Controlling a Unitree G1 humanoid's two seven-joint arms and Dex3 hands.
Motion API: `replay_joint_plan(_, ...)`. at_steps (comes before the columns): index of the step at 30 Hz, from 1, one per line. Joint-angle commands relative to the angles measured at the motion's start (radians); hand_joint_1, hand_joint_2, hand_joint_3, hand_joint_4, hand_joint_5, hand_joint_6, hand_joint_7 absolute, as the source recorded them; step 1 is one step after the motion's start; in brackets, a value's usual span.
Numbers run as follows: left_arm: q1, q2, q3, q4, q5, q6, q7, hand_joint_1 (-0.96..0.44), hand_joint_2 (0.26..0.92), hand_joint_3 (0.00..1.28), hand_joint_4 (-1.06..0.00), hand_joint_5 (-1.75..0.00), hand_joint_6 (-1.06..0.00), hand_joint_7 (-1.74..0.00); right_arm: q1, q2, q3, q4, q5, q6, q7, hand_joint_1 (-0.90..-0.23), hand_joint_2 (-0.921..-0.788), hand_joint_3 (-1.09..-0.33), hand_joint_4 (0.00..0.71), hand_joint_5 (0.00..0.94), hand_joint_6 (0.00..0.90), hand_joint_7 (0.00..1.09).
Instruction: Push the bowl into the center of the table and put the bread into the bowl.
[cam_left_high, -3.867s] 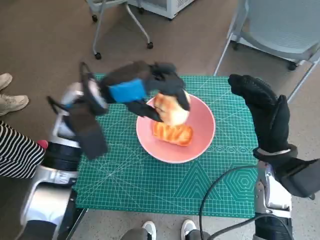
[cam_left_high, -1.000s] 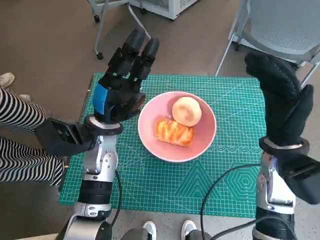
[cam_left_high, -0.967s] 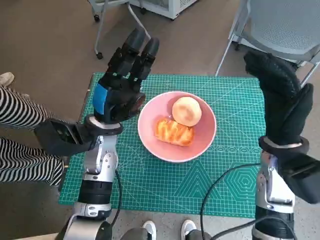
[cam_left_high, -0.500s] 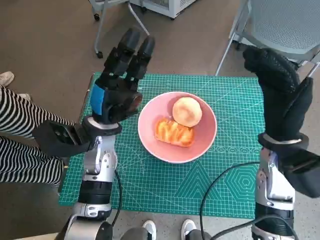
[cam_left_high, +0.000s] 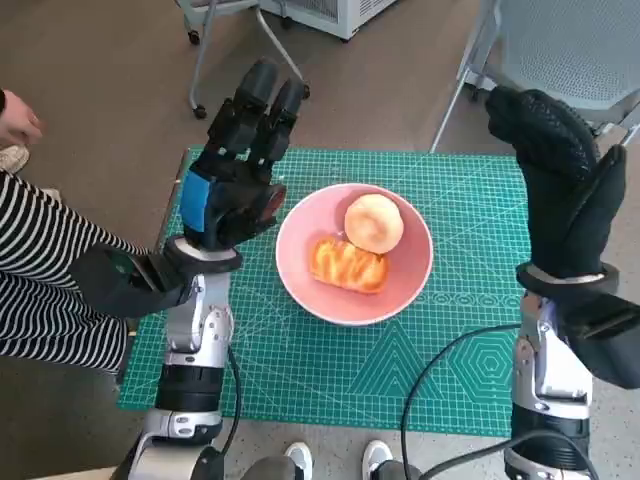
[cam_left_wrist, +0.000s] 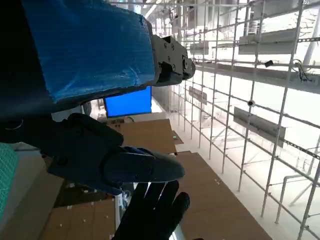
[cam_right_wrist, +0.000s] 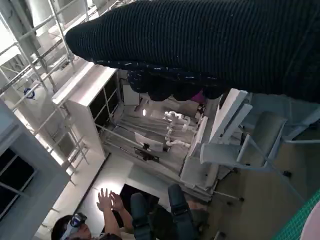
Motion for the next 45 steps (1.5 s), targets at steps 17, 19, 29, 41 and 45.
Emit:
replay_joint_plan(17,0.014,0.004,-0.005,-0.016,0.08,-0.074,0.055,-0.14,0.92,0.17,-0.2,-0.02,0.0,-0.58,-0.004,0.0,-0.001,0.036,0.01,0.001,0.007,-0.701,-0.921,-0.675,0.212,0.005,0.122,0.54)
replay_joint_plan(19,0.013,0.002,-0.004,-0.015,0.077,-0.075,0.056,-0.12,0.92,0.18,-0.21,-0.03,0.0,-0.6,-0.005,0.0,-0.001,0.039,0.013,0.0,0.009,-0.701,-0.921,-0.675,0.213,0.005,0.123,0.54)
replay_joint_plan(29,0.008,0.003,0.0,-0.009,0.071,-0.076,0.061,-0.05,0.921,0.23,-0.23,-0.03,0.0,-0.66,-0.01,0.001,-0.001,0.044,0.021,0.002,0.014,-0.697,-0.921,-0.674,0.214,0.004,0.128,0.53)
replay_joint_plan(41,0.01,0.001,-0.004,-0.015,0.073,-0.075,0.065,-0.04,0.92,0.24,-0.24,-0.03,0.0,-0.72,-0.016,0.005,0.001,0.051,0.025,0.007,0.015,-0.692,-0.921,-0.673,0.222,0.007,0.143,0.54)
replay_joint_plan(45,0.012,0.002,-0.007,-0.016,0.079,-0.08,0.066,-0.04,0.92,0.24,-0.24,-0.03,0.0,-0.72,-0.015,0.005,0.001,0.052,0.029,0.008,0.016,-0.691,-0.921,-0.674,0.224,0.007,0.148,0.54)
